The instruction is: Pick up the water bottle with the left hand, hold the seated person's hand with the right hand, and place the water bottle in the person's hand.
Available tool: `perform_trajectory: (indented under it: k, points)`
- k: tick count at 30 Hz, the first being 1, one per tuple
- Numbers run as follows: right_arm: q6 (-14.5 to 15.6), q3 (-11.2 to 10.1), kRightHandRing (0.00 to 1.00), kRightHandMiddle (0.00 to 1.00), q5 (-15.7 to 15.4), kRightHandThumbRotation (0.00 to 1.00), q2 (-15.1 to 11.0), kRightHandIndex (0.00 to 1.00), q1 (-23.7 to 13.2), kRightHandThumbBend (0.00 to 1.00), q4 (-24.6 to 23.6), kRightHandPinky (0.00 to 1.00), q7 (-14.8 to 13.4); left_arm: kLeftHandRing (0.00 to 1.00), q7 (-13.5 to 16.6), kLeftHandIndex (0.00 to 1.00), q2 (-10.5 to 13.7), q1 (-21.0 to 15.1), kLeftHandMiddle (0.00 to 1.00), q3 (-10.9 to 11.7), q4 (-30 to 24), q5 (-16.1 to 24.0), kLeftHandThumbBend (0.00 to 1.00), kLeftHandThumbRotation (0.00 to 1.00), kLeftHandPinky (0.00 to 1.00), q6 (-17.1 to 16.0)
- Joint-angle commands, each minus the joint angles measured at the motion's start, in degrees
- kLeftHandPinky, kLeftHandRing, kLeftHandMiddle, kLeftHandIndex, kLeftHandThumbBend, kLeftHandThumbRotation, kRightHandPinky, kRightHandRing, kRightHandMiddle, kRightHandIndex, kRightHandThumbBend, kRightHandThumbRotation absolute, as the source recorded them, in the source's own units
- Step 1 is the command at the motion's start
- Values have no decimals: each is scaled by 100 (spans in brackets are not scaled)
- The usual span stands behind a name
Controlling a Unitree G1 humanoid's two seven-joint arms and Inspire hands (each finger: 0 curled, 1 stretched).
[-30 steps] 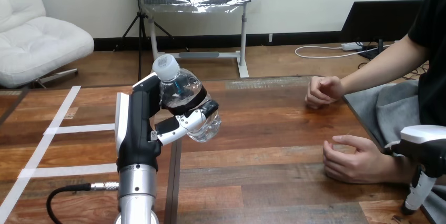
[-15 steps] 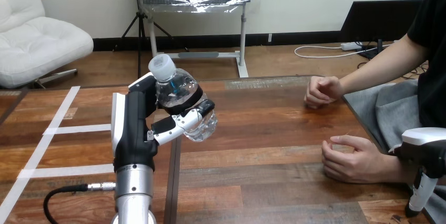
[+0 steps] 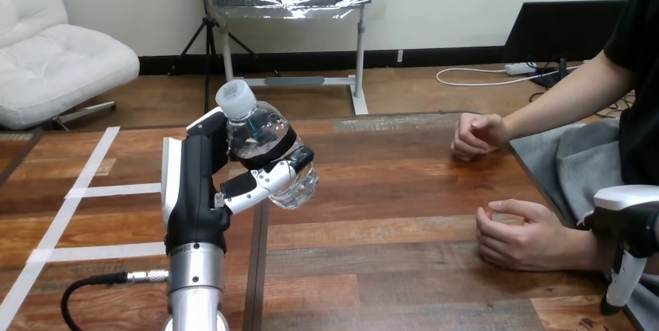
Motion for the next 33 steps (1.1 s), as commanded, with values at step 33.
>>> perform_trajectory:
  k: [33]
  points:
    - [-686,581,79,85,143,0,392,82,-1250,65,1661,70,-502,42,33,50,42,-246,43,12,-152,44,59,0,42,-151]
